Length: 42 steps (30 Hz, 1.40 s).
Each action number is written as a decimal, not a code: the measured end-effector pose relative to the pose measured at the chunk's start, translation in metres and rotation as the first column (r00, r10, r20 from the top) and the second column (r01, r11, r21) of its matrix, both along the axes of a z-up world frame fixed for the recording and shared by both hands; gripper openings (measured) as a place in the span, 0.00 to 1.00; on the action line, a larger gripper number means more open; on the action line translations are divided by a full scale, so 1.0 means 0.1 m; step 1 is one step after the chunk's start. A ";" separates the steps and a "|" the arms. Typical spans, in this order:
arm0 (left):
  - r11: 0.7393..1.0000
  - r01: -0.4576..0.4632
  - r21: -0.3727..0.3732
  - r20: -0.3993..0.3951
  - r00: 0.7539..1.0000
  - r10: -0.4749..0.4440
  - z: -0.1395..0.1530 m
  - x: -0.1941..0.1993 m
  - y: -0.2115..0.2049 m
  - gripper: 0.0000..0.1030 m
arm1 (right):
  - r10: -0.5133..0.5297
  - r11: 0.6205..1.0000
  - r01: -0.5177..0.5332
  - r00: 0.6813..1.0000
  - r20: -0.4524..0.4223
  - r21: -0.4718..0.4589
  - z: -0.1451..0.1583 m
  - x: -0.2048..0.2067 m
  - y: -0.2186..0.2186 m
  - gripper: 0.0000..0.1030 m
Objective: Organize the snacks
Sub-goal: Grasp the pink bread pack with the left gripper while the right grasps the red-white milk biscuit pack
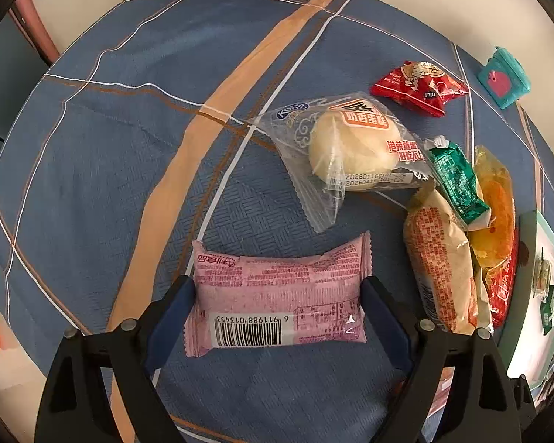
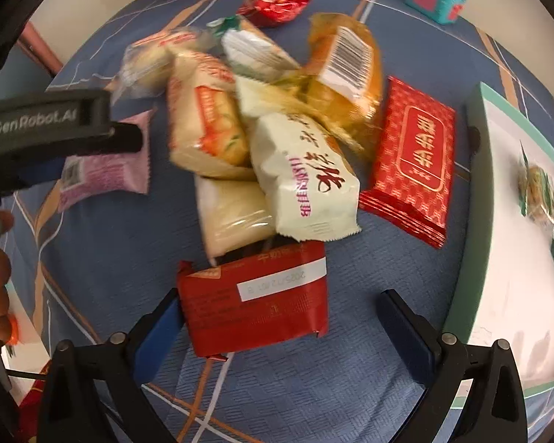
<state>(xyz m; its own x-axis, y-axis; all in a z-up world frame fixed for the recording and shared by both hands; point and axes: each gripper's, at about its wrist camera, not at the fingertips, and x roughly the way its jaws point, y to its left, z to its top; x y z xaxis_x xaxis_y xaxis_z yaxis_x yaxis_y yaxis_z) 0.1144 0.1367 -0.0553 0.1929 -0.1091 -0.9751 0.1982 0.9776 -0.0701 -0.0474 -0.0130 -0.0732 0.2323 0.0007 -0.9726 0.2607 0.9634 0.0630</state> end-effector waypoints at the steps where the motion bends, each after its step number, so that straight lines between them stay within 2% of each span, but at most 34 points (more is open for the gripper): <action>1: 1.000 0.002 0.003 0.001 1.000 -0.002 -0.01 0.00 -0.01 0.88 | 0.003 1.000 -0.003 1.000 0.000 0.000 0.00 -0.01 0.00 1.00; 7: 0.999 0.016 0.029 0.011 1.000 -0.016 -0.02 -0.01 -0.09 0.88 | 0.031 0.999 -0.032 0.999 -0.018 -0.034 -0.02 -0.01 0.07 1.00; 19: 0.997 0.061 0.055 0.022 0.998 -0.062 0.00 -0.17 -0.33 0.86 | 0.012 0.999 -0.013 0.999 -0.030 -0.033 -0.04 0.07 0.02 0.98; 28: 0.994 0.096 0.045 0.026 0.995 -0.097 0.06 -0.26 -0.48 0.78 | -0.006 1.000 0.006 1.000 -0.024 -0.022 0.15 0.08 -0.15 0.81; 32: 0.996 0.093 0.007 0.020 0.995 -0.093 0.11 -0.30 -0.55 0.74 | 0.005 1.000 -0.005 1.000 -0.018 -0.015 0.26 0.06 -0.09 0.68; 39: 0.995 0.090 -0.036 0.008 0.996 -0.090 0.17 -0.28 -0.53 0.73 | -0.012 1.000 0.012 1.000 -0.011 0.011 0.33 0.05 -0.16 0.66; 42: 0.995 0.090 -0.039 0.029 0.996 -0.089 0.26 -0.30 -0.56 0.73 | -0.019 1.000 0.019 1.000 0.000 0.021 0.40 0.06 -0.20 0.65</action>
<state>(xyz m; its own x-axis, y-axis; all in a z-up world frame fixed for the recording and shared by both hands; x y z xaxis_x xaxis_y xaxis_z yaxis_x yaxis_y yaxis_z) 0.0843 0.0809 -0.0288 0.2072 -0.1664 -0.9640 0.2871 0.9524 -0.1027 -0.0411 -0.0328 -0.0329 0.2328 0.0165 -0.9724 0.2792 0.9566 0.0831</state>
